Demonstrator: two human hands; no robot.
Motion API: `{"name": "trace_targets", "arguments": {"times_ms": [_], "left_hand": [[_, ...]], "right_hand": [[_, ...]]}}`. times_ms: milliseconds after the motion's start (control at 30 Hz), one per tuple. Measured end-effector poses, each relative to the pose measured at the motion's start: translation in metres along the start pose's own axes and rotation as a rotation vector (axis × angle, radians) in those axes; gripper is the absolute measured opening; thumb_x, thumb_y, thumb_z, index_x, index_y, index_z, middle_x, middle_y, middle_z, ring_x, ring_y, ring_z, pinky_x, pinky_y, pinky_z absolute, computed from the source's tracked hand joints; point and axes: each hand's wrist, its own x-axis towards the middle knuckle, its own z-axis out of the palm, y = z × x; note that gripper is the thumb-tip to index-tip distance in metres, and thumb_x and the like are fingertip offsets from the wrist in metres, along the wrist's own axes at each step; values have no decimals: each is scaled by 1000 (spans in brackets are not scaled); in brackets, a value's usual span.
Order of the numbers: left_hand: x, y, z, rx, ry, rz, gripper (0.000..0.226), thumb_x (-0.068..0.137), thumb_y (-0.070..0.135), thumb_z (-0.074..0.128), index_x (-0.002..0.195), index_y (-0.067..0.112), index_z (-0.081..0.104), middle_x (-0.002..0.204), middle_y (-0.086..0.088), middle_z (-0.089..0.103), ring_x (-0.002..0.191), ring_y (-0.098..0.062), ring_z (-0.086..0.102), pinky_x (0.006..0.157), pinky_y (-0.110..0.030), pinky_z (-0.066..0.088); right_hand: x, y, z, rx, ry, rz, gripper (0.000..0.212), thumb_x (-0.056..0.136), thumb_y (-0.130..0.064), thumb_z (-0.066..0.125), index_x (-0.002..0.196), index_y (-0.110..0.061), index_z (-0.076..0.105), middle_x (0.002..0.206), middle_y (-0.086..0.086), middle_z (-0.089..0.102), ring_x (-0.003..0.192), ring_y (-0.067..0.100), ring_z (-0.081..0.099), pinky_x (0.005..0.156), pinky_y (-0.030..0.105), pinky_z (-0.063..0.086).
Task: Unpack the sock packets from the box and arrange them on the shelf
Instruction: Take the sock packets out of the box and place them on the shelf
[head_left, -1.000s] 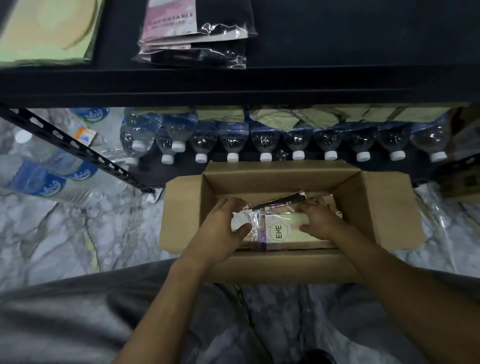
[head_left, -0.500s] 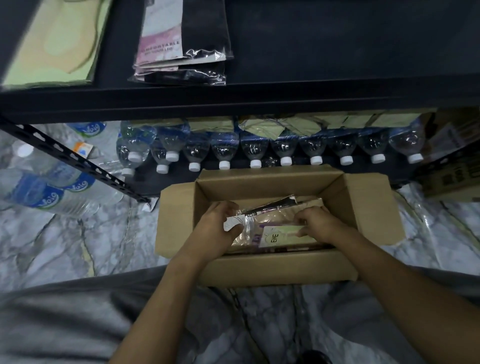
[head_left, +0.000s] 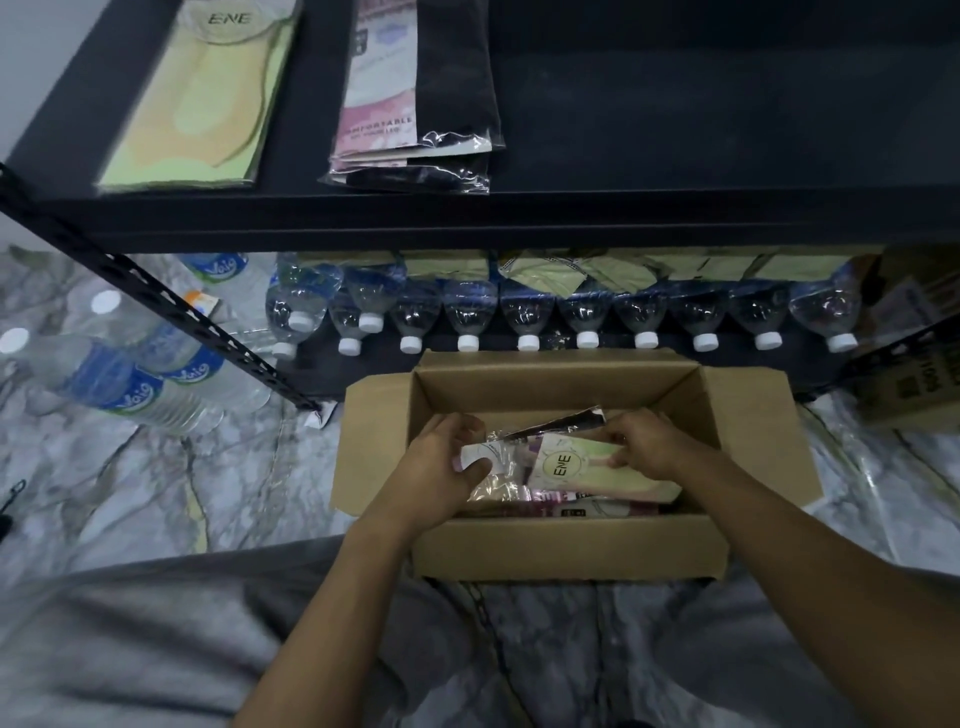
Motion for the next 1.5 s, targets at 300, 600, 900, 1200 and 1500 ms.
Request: {"name": "trace_targets", "arguments": {"times_ms": [300,600,900,1200,1500], "left_hand": [[3,-3,1,2,7,-6,38,84,17,73,119,15,59,109,8,50,97,-7,56,78,1,37],[6,-7,1,25,15,-22,38,85,15,71,120,12,59,109,8,49,94,-6,52,76,5,33],[7,-6,4,16,-19,-40,37,85,18,71,120,14,59,113,6,51,99,-9,57,88,-17,42],[5,-8,4,38,-39,-76,38,87,21,69,123,18,58,114,5,53,95,-12,57,84,-20,41],[6,-10,5,44,-38,-65,37,87,20,69,123,18,58,109,6,49,91,-7,53,80,-14,42]], "right_hand": [[15,1,2,-35,-12,4,37,78,-27,73,114,-29,64,121,2,62,116,28,49,99,42,43],[29,1,17,-109,-38,-45,51,84,-22,67,133,-24,51,139,4,49,127,25,45,103,32,32],[24,6,25,-69,-100,-4,52,85,-25,66,133,-29,49,142,4,47,129,31,42,107,39,35],[21,4,28,-45,-102,11,52,88,-26,60,137,-34,43,147,4,42,134,35,34,110,42,26],[28,0,24,-58,-100,-69,60,80,-31,68,135,-23,45,142,7,45,130,26,41,108,38,32]]}}
